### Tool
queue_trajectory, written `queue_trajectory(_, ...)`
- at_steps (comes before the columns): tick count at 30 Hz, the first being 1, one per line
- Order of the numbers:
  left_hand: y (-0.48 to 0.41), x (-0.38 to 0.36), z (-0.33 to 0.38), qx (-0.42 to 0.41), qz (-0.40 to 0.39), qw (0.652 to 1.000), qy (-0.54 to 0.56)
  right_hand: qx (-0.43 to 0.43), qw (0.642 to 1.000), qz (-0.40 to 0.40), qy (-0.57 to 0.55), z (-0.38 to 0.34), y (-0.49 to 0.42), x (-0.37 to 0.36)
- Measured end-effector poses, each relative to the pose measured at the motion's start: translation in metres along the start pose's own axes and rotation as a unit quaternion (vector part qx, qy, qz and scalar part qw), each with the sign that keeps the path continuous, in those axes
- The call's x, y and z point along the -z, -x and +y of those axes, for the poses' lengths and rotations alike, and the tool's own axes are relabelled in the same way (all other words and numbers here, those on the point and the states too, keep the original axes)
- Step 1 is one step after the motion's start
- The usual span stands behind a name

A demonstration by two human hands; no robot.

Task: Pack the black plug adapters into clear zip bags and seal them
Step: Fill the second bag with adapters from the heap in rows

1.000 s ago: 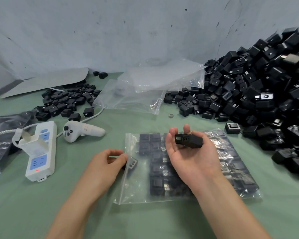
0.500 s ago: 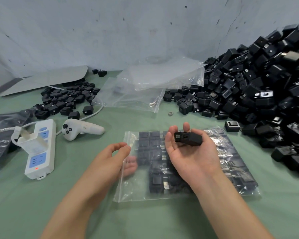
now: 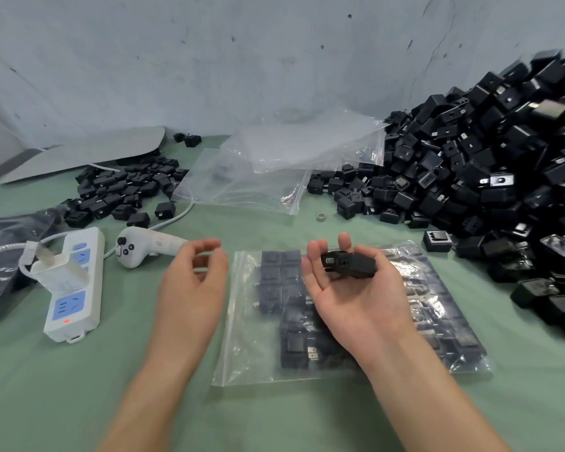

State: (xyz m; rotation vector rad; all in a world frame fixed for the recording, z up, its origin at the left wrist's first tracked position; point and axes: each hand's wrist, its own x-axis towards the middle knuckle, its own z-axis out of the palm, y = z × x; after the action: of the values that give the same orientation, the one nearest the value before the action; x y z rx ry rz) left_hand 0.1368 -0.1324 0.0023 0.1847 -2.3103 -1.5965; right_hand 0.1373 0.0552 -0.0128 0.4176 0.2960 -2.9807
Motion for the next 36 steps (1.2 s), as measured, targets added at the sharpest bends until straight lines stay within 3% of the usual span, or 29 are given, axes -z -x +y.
queue_trajectory(2, 0.005, -0.011, 0.011, -0.092, -0.045, 0.995, 0.008, -0.007, 1.000, -0.003, 0.013, 0.004, -0.001, -0.003)
queue_trajectory(4, 0.012, -0.026, 0.020, -0.135, -0.142, 0.981, 0.018, -0.009, 1.000, 0.002, 0.023, 0.009, -0.002, -0.007)
queue_trajectory(7, 0.021, -0.047, 0.023, -0.205, -0.244, 0.944, -0.088, -0.017, 0.999, 0.017, 0.041, 0.016, -0.001, -0.012)
queue_trajectory(9, 0.026, -0.054, 0.022, -0.214, -0.270, 0.928, -0.143, -0.022, 0.998, 0.028, 0.057, 0.018, 0.001, -0.011)
queue_trajectory(13, 0.029, -0.050, 0.020, -0.164, -0.316, 0.928, -0.111, -0.021, 0.994, 0.027, 0.104, 0.016, 0.005, -0.009)
queue_trajectory(16, 0.030, -0.036, 0.025, -0.137, -0.296, 0.944, -0.055, 0.002, 0.990, 0.013, 0.140, 0.020, 0.005, -0.011)
queue_trajectory(19, 0.020, -0.006, 0.024, -0.062, -0.186, 0.979, 0.045, 0.054, 0.989, 0.009, 0.140, 0.014, 0.003, -0.012)
queue_trajectory(23, 0.006, 0.043, 0.005, 0.048, -0.063, 0.996, -0.028, 0.080, 0.988, 0.012, 0.128, -0.003, 0.002, -0.010)
queue_trajectory(27, 0.006, 0.055, -0.010, 0.103, -0.105, 0.984, -0.102, 0.070, 0.988, 0.025, 0.136, -0.007, 0.004, -0.009)
queue_trajectory(32, 0.009, 0.058, -0.014, 0.126, -0.193, 0.968, -0.103, 0.041, 0.985, 0.027, 0.164, -0.005, 0.007, -0.003)
queue_trajectory(36, 0.007, 0.061, -0.021, 0.149, -0.218, 0.964, -0.039, 0.033, 0.985, 0.031, 0.168, -0.005, 0.008, -0.004)
